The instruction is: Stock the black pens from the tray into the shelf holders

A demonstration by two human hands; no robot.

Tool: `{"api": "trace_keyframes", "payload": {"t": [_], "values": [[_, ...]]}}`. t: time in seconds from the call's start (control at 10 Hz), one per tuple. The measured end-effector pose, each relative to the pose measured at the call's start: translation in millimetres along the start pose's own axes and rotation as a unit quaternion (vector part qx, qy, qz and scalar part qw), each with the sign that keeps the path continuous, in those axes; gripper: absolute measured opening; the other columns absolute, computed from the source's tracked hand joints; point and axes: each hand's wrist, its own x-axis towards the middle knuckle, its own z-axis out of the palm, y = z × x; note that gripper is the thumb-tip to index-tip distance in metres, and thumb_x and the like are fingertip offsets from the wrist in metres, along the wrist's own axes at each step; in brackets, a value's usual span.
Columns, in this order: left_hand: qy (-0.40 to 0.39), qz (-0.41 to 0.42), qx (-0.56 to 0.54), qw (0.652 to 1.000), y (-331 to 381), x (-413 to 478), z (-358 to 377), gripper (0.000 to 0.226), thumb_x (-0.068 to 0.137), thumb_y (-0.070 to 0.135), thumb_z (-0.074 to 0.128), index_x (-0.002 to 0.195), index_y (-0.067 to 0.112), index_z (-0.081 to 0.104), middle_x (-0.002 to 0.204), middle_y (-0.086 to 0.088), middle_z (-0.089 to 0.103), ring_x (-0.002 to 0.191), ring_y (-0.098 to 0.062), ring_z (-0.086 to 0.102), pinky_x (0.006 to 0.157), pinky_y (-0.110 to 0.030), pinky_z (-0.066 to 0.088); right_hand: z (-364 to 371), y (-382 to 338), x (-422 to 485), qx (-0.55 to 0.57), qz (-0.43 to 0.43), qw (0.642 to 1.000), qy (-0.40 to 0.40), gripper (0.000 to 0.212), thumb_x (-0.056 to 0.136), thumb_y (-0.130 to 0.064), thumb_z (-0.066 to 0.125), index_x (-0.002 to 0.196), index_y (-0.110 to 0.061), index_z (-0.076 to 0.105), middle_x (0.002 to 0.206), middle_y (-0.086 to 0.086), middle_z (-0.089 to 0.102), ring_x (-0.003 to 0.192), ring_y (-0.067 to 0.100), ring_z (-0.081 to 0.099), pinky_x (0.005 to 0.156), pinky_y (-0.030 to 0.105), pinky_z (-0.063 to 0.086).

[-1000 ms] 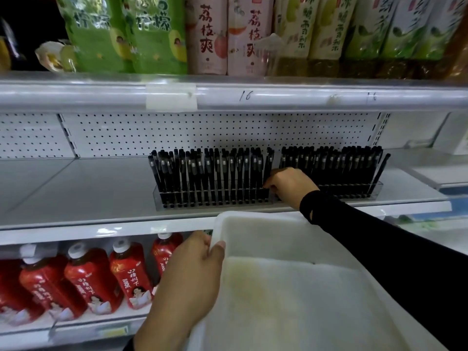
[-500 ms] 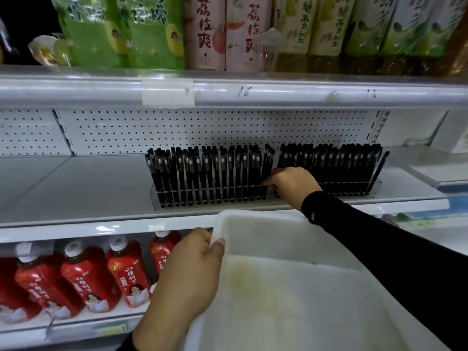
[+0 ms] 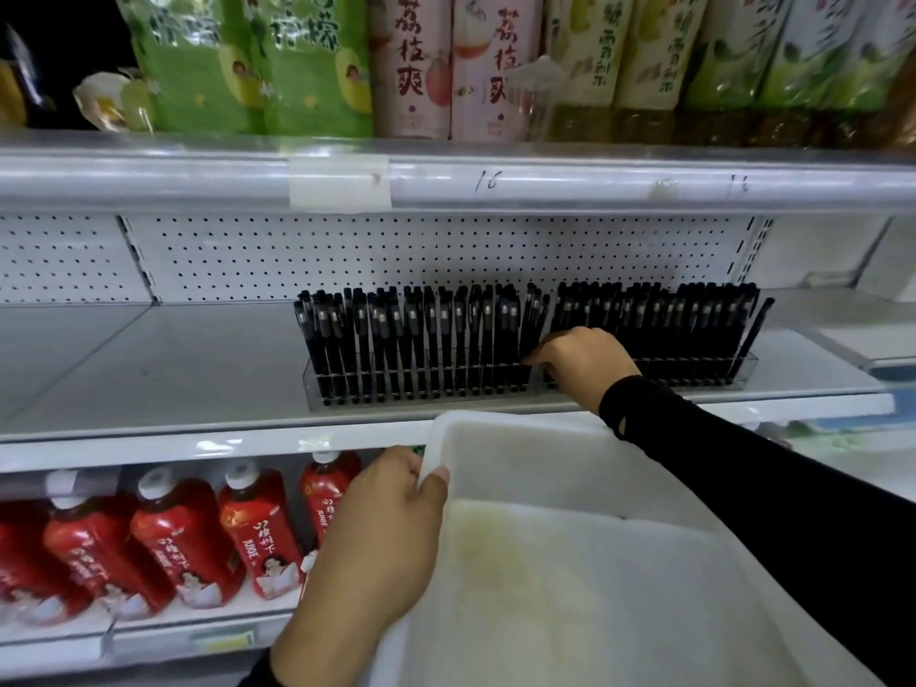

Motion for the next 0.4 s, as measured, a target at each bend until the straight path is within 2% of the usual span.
{"api": "trace_keyframes", "payload": {"t": [0.3,0.4], "values": [[-0.002,0.006,0.007,1.000,-3,2,2,0.027,0.098,0.039,0.051,0.088,0.017,0.061,0.083,-0.003,0.070,0.077,-0.020,0.065,0.079,-0.046,0.053,-2,3,-2,0.019,0.020,1.000,0.000,0.042,0.094,-0.001,0.058,0.125,-0.026,0.069,0.120,0.001,0.071,0.106,0.024,0.068,0.091,0.037,0.055],[0.006,0.012,0.003,1.000,-3,1,3,0.023,0.098,0.040,0.050,0.088,0.022,0.061,0.083,-0.001,0.070,0.077,-0.017,0.066,0.077,-0.042,0.054,-13,2,-9,0.070,0.043,0.993,0.084,0.026,0.097,-0.015,0.056,0.114,-0.023,0.074,0.102,0.001,0.076,0.090,0.023,0.071,0.079,0.038,0.058]]}}
